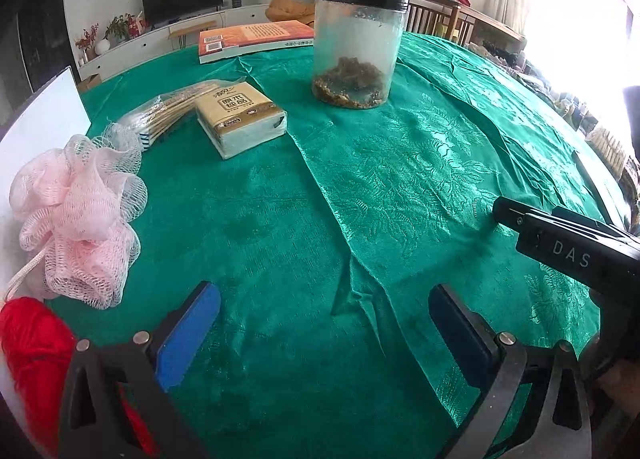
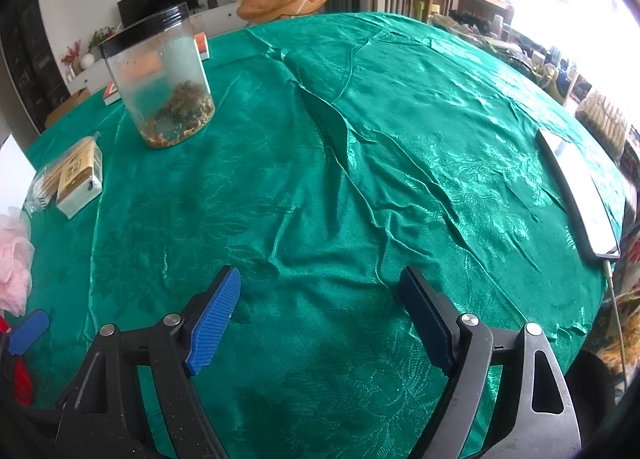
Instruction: Organize soft objects
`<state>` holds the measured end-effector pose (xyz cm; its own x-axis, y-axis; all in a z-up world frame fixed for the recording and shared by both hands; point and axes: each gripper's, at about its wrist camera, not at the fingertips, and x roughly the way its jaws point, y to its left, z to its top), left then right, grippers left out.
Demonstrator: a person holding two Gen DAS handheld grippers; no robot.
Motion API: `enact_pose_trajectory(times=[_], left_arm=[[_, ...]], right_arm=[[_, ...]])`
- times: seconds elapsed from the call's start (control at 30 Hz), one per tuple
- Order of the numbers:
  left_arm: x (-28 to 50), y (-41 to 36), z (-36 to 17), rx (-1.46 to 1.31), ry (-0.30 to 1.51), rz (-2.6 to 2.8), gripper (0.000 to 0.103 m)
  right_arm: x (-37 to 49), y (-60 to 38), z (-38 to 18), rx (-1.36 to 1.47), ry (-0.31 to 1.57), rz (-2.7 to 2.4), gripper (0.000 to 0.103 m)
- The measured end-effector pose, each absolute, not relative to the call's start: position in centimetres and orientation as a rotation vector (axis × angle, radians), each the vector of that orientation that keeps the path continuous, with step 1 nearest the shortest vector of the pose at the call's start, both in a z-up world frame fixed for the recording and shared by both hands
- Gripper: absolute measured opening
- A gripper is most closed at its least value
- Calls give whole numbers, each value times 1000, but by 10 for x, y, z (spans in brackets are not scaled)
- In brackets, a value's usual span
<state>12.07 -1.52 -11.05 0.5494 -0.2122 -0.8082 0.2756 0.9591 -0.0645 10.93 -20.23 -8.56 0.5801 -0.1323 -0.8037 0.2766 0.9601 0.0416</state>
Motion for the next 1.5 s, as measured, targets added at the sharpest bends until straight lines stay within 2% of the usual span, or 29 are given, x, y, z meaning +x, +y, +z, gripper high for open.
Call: enact_pose_trajectory(times=[1.5], left_arm=[[122,-18,-111,90,949,-281,103]], right_arm=[[110,-202,-86,166,924,-242,85]])
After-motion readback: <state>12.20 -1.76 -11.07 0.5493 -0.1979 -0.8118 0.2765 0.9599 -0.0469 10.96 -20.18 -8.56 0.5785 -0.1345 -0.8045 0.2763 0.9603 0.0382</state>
